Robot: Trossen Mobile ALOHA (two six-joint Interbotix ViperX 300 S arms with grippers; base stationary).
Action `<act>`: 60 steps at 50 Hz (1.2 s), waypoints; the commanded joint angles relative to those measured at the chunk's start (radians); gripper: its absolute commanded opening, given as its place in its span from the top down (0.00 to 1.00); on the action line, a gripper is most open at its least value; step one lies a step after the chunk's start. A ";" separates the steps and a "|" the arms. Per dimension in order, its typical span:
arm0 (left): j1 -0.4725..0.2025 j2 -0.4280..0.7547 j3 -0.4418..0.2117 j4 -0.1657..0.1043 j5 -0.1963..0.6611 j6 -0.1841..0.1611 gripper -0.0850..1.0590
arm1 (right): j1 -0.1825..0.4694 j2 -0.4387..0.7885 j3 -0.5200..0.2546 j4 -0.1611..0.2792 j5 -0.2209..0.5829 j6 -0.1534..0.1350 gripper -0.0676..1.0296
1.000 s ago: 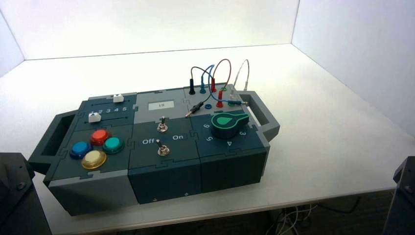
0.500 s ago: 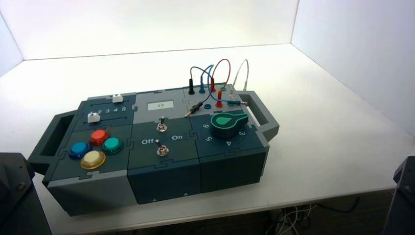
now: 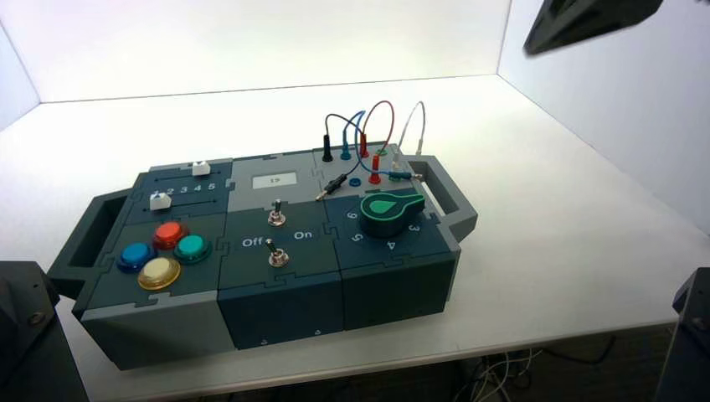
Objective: Turn the knob to position 4.
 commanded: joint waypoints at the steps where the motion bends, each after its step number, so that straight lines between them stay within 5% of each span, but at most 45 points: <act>1: 0.005 0.006 -0.017 0.000 -0.006 -0.002 0.95 | 0.034 0.063 -0.040 0.008 -0.002 -0.003 0.96; 34: 0.005 0.012 -0.017 0.000 -0.006 0.000 0.95 | 0.192 0.397 -0.150 0.051 -0.005 -0.005 0.96; 60: 0.005 0.018 -0.017 0.000 -0.014 0.002 0.95 | 0.198 0.557 -0.196 0.054 -0.028 -0.032 0.96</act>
